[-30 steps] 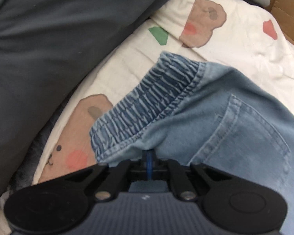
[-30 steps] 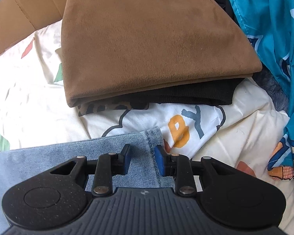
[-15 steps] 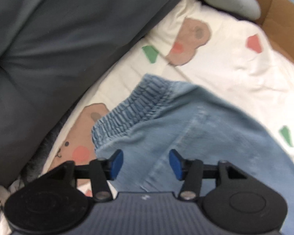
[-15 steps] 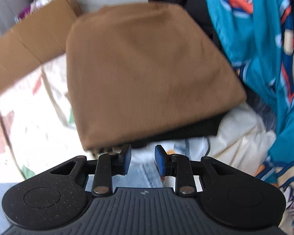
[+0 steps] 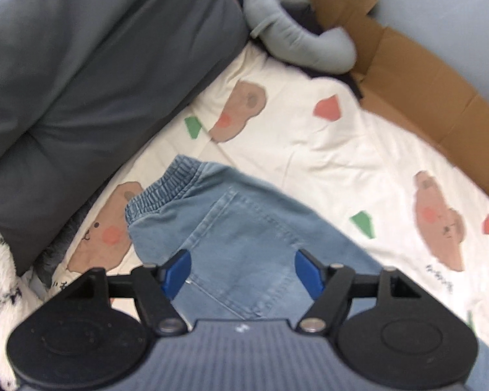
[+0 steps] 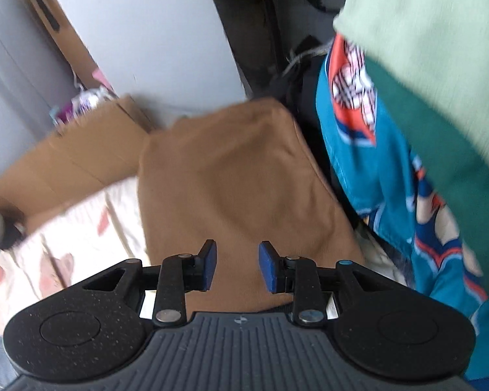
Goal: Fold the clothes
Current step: 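Open both grippers and lift them away from the jeans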
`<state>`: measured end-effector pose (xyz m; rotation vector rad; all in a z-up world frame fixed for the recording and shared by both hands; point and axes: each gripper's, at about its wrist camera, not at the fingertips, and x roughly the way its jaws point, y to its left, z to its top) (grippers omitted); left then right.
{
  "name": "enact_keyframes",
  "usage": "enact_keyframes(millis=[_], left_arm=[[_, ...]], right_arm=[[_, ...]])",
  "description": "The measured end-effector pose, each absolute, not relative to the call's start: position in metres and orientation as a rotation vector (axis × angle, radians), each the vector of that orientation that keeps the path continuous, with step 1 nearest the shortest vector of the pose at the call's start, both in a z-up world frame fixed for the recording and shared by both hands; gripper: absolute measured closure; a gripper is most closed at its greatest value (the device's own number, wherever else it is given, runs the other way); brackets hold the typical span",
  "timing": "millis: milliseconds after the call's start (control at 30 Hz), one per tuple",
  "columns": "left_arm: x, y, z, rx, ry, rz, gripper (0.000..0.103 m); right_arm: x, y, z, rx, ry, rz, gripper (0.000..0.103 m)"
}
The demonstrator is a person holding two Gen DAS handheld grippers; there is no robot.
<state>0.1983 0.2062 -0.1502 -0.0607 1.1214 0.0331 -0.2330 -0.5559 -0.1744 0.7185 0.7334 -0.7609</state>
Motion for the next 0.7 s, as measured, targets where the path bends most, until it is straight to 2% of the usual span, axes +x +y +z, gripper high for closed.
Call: enact_keyframes(millis=[333,433,567,633,700], left_arm=[[0.160,0.197,-0.093,-0.086,1.099,0.041,0.024],[0.147,0.194,-0.079,-0.072,1.102,0.048,0.023],[0.128,0.190,-0.058,-0.068,1.090,0.062,0.013],[0.121,0.187,-0.052,-0.080,1.088,0.052,0.012],[0.116,0.182,-0.050,-0.079,1.088,0.032,0.012]], right_arm=[[-0.275,-0.566,-0.143,0.773,0.700,-0.589,0.057],[-0.291,-0.560,-0.146,0.805,0.697,-0.522,0.040],[-0.313,-0.551,-0.154,0.838,0.699,-0.469,0.031],[-0.324,-0.544,-0.158,0.832,0.701,-0.450,0.026],[-0.333,-0.536,-0.161,0.820,0.705,-0.434,0.025]])
